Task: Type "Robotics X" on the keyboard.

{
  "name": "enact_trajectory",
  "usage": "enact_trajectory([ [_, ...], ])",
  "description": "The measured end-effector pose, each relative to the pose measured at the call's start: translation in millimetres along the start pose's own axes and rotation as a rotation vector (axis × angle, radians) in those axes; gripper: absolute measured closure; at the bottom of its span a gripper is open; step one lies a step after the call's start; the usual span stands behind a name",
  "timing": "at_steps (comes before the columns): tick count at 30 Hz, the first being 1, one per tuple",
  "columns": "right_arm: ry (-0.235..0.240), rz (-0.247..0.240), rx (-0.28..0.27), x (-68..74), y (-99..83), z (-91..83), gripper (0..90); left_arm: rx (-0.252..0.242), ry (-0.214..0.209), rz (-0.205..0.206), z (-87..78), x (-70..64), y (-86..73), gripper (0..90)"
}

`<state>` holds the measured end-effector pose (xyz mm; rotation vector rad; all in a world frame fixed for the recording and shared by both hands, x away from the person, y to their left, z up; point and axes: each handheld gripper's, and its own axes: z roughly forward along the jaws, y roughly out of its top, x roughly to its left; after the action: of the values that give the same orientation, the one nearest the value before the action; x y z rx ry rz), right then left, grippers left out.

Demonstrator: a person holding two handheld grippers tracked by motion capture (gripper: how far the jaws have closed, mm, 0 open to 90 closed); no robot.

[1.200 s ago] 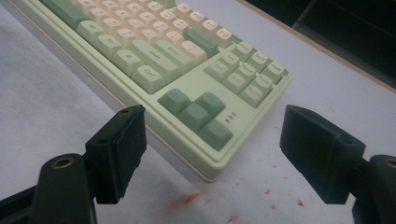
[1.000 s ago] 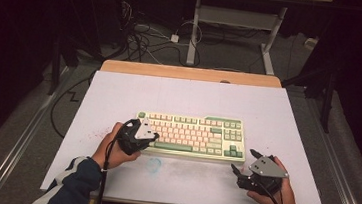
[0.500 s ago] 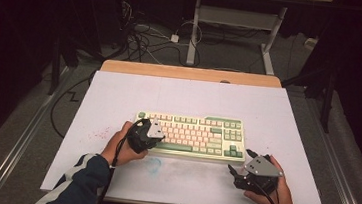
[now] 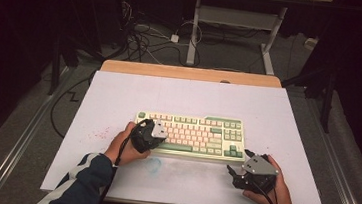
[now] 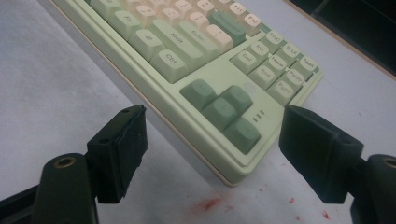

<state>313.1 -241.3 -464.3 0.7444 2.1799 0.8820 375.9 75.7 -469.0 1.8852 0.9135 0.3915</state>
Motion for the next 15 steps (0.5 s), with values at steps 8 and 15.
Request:
enact_trajectory([
  [8, -0.007, 0.005, -0.004, -1.4, 0.1, -1.2, 24.3, -0.051, 0.002, 0.003, -10.3, 0.7, 6.8, 86.9],
  [15, -0.003, -0.001, -0.002, -0.9, -0.1, -1.3, 24.3, -0.068, 0.023, 0.003, -15.3, 5.2, 9.3, 86.9],
])
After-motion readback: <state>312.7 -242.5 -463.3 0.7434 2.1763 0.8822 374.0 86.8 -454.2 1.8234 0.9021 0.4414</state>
